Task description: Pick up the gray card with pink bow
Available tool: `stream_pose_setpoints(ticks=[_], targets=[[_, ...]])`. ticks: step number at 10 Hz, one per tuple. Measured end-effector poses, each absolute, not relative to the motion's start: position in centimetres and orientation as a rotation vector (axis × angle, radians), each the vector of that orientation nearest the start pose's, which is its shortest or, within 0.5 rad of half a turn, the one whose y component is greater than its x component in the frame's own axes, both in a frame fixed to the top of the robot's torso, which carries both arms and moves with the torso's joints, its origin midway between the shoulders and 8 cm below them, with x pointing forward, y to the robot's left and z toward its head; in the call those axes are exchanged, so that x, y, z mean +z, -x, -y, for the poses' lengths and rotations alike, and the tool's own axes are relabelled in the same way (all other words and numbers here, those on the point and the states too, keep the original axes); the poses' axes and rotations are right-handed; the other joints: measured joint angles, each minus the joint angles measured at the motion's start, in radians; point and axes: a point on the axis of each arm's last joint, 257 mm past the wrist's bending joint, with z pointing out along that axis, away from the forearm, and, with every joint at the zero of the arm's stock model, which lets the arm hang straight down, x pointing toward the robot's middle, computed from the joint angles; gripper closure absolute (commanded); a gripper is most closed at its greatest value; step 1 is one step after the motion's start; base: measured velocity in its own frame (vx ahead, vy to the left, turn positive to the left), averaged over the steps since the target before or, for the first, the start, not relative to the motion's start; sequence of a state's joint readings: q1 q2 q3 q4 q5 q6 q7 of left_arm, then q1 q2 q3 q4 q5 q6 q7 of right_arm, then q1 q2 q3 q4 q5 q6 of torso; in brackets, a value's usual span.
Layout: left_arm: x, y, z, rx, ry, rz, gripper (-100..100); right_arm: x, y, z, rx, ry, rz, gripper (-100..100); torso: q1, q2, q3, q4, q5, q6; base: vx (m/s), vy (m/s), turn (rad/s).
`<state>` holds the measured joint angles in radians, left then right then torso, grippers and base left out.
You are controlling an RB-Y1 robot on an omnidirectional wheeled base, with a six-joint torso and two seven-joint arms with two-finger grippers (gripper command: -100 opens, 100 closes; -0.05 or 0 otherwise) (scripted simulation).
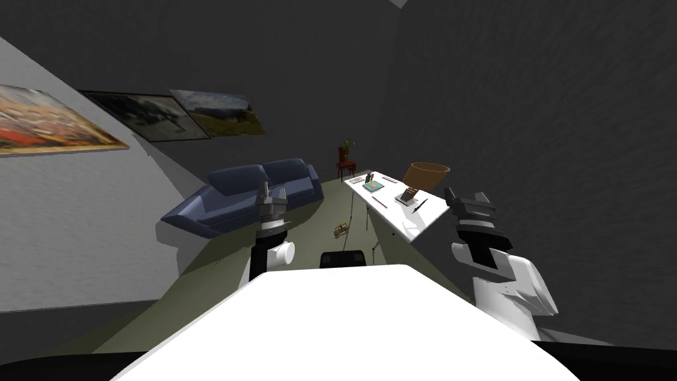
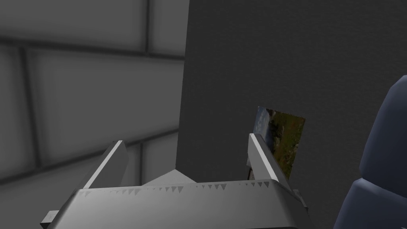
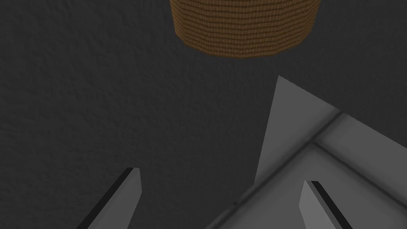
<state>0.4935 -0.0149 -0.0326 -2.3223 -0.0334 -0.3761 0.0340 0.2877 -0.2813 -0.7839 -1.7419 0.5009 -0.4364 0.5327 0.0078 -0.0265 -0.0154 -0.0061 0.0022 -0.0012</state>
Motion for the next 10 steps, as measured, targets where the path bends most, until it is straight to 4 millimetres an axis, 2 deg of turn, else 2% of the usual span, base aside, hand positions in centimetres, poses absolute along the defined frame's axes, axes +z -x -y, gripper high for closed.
stream_pose_setpoints(ticks=[2,5,7,8,10], targets=[[2.1,-35.8,-26.8,-1.328,0.728,-0.661,0,-7.1,-31.5,62.5,-0.429,-0.291,-1.155,-100,-0.003,0.001,0.000,0.000,0.000,-0.001,0.207,0.140,-0.108],[2.1,-35.8,-26.8,-1.328,0.728,-0.661,0,-10.6,-28.6,66.1,-0.553,-0.386,-1.199,-100,-0.010,-0.004,-0.002,-0.001,-0.002,-0.001,0.230,0.074,-0.102],[2.1,-35.8,-26.8,-1.328,0.728,-0.661,0,-12.2,-26.5,68.1,-0.601,-0.435,-1.220,-100,-0.011,0.003,0.001,0.000,-0.002,0.000,0.172,0.070,-0.086],[2.1,-35.8,-26.8,-1.328,0.728,-0.661,0,-13.7,-25.0,68.7,-0.630,-0.475,-1.236,-100,-0.011,0.001,0.000,0.000,-0.002,0.000,0.160,0.042,-0.037],[2.1,-35.8,-26.8,-1.328,0.728,-0.661,0,-15.9,-23.7,69.7,-0.660,-0.525,-1.256,-100,-0.014,0.002,0.001,0.000,-0.003,-0.001,0.178,0.025,-0.058]])
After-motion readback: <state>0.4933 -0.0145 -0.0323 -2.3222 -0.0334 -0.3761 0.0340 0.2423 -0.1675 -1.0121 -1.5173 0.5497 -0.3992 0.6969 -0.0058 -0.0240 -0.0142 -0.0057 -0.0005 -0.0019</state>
